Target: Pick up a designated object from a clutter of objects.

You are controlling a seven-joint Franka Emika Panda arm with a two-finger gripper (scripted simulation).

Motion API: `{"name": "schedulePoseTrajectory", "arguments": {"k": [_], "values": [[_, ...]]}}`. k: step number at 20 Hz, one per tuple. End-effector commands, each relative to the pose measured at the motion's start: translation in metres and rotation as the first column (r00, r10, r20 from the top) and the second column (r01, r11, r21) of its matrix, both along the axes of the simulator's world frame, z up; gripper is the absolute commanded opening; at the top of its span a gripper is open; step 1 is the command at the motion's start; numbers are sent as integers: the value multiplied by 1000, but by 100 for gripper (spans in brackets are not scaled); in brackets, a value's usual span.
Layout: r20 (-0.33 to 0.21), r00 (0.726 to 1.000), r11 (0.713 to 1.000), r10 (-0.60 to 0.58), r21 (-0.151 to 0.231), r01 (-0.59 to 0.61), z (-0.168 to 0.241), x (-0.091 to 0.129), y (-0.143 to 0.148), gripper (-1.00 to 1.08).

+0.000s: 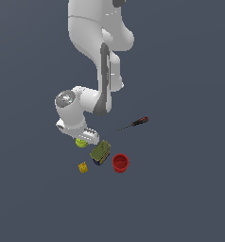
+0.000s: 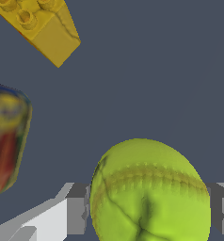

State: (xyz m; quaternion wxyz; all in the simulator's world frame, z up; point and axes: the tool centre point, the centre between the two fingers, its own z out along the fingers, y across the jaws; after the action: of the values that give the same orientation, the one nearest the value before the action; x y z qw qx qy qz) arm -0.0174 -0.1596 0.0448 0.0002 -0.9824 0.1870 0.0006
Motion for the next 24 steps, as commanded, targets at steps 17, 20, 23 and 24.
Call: {"name": "schedulePoseTrajectory", "arguments": {"k": [17, 20, 23, 24], "values": [[2, 1000, 1000, -1, 0, 1, 108, -23, 6, -100], [2, 1000, 1000, -1, 0, 1, 138, -29, 7, -100], [1, 1000, 1000, -1, -1, 1, 169, -36, 9, -100], [1, 1000, 1000, -1, -1, 1, 179, -38, 9, -100]]}}
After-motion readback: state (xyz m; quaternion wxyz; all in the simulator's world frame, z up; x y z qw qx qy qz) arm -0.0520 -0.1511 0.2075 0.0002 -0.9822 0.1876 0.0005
